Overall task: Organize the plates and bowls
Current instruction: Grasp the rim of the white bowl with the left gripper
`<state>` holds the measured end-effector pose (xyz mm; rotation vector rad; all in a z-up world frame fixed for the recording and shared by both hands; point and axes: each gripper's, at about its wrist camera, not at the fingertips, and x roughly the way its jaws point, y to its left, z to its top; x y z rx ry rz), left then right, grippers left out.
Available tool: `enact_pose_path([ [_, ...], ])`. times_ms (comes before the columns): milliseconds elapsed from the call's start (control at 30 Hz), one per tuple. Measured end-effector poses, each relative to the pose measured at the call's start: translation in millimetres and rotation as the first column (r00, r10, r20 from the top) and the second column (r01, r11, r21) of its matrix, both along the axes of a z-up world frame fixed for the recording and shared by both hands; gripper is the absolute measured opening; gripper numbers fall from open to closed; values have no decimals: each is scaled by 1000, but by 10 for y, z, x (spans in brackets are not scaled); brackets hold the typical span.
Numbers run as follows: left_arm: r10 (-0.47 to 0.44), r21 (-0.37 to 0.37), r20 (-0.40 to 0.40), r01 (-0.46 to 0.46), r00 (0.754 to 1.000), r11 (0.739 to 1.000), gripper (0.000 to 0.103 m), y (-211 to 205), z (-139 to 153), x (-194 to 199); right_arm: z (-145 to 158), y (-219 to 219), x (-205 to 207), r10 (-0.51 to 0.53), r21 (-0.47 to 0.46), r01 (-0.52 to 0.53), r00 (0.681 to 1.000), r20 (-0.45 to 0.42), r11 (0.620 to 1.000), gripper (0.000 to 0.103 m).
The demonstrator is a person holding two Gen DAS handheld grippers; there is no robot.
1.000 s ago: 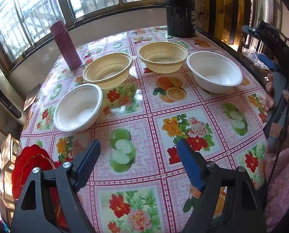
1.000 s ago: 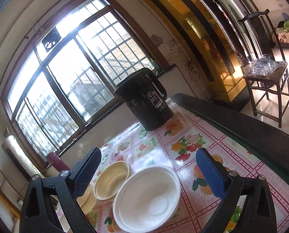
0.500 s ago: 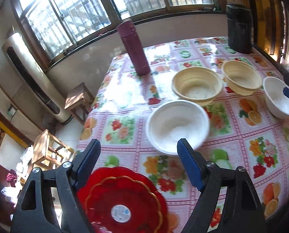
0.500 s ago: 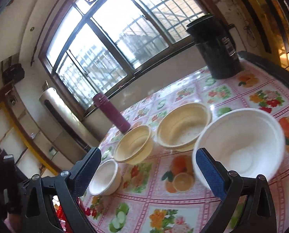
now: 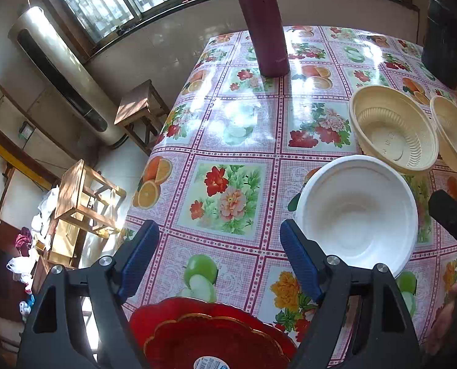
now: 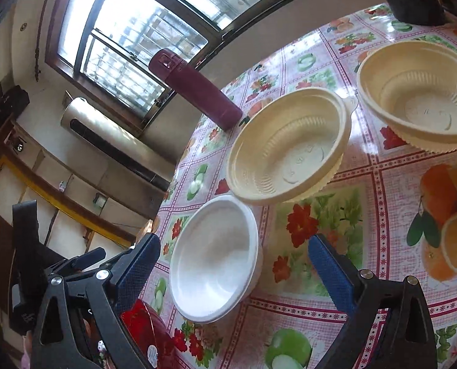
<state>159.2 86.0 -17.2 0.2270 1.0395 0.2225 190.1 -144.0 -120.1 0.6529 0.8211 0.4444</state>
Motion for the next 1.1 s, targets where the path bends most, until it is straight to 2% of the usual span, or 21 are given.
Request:
enact_pose_path([
  [33, 3, -28, -10, -3, 1000, 1000, 82, 3, -26, 24, -35, -10, 15, 3, 22, -3, 1000, -12, 1000, 97],
  [167, 28, -109, -41, -32, 999, 993, 82, -40, -111, 107, -123, 8, 67, 14, 13, -13, 999, -31, 1000, 96],
  [333, 29, -122, -96, -41, 995, 992, 82, -161, -249, 186, -230, -47, 131, 17, 67, -12, 998, -66, 998, 94],
  [533, 37, -138, -116, -54, 992, 989, 82, -186, -292, 217, -289, -102, 160, 29, 124, -18, 996, -89, 992, 83],
  [633, 35, -157, -117, -54, 992, 986, 82, -175, -262, 217, -283, -94, 156, 24, 114, -15, 996, -83, 993, 78],
  [733, 28, -164, -123, -49, 992, 985, 82, -188, -264, 221, -257, -35, 160, 39, 106, -31, 996, -75, 994, 69],
  [833, 23, -170, -129, -45, 991, 984, 82, -191, -270, 220, -237, -36, 145, 28, 92, -22, 997, -68, 996, 68],
  [1100, -28, -243, -132, -5, 991, 970, 81, -297, -233, 190, -207, -72, 130, -2, 63, 5, 999, -52, 998, 69],
])
